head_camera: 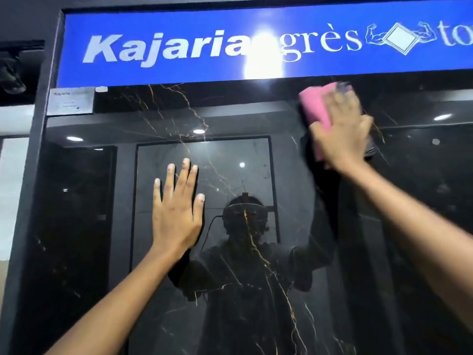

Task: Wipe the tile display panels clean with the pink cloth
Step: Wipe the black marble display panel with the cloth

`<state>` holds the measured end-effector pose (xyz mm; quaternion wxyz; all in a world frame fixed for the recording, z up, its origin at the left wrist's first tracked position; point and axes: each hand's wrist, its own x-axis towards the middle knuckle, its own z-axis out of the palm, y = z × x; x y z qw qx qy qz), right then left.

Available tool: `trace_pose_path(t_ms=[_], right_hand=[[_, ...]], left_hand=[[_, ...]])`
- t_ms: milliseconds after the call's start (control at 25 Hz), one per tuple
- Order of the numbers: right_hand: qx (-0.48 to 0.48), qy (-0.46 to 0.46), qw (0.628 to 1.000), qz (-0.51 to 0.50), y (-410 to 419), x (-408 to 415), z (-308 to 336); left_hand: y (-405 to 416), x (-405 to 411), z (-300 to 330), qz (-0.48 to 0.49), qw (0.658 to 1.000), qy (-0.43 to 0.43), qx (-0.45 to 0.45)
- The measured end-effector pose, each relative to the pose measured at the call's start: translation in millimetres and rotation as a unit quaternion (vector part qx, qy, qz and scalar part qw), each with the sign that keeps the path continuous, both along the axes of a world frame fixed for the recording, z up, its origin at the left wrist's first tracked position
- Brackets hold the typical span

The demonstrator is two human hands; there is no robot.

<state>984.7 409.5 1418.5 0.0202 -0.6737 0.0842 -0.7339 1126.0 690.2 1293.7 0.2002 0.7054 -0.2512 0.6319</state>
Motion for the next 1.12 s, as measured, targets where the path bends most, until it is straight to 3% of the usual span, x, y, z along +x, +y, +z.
trace_pose_path(t_ms=[80,160,240,280,400,520,600,640,720,800,840,880,920,960,1040,1120], right_hand=[[-0.178,0.057,0.982,0.029,51.4,29.3,-78.7],[-0.401,0.158,0.902,-0.005,92.9,45.3,-171.5],[-0.495,0.195,0.846,-0.018,89.1,39.0,-186.7],[-0.479,0.179,0.859,-0.014,73.4,32.9,-165.2],[-0.264,0.067,0.962,-0.028,1.4,8.3,-73.0],[-0.047,0.008,0.998,-0.039,-40.8,-14.0,-25.9],[-0.038,-0.018,0.999,-0.018,-12.3,-2.8,-50.8],[-0.094,-0.007,0.995,0.008,7.8,10.2,-83.6],[-0.275,0.087,0.957,0.029,57.8,37.3,-183.1],[-0.477,0.204,0.855,-0.015,95.0,37.5,-272.5],[-0.528,0.232,0.816,-0.032,95.3,36.2,-285.0],[-0.540,0.241,0.806,-0.030,85.5,32.5,-274.8],[-0.508,0.211,0.835,-0.025,70.9,29.4,-249.2],[-0.431,0.171,0.886,-0.012,51.2,27.1,-219.6],[-0.229,0.072,0.971,-0.013,3.5,10.3,-151.4],[-0.069,0.011,0.997,-0.018,-27.1,-5.5,-110.6]], left_hand=[[2.0,-0.3,0.8,-0.009,1.000,0.003,-0.002],[2.9,-2.5,2.8,-0.017,1.000,-0.002,0.000],[3.5,-7.9,-3.9,-0.021,1.000,-0.002,0.019],[3.5,-9.7,-14.1,-0.017,0.999,-0.009,0.033],[-0.2,-9.2,-57.4,0.009,0.998,-0.017,0.058],[0.1,-2.0,-71.0,0.016,0.999,-0.004,0.039],[-0.1,-2.0,-72.0,0.014,0.999,-0.005,0.037],[0.1,-3.2,-73.0,0.009,0.999,-0.007,0.037],[0.4,-4.5,-71.9,0.003,0.999,-0.010,0.037],[1.4,-7.8,-71.0,0.005,0.999,-0.009,0.043],[1.8,-10.4,-73.7,0.003,0.999,-0.004,0.043],[2.3,-13.5,-81.6,-0.003,0.999,0.001,0.038],[2.4,-15.9,-93.4,-0.008,0.999,0.004,0.032],[1.8,-17.0,-108.1,-0.010,1.000,0.007,0.028],[0.8,-13.3,-134.8,0.002,0.999,0.010,0.033],[1.4,-6.0,-142.5,0.018,0.999,0.005,0.039]])
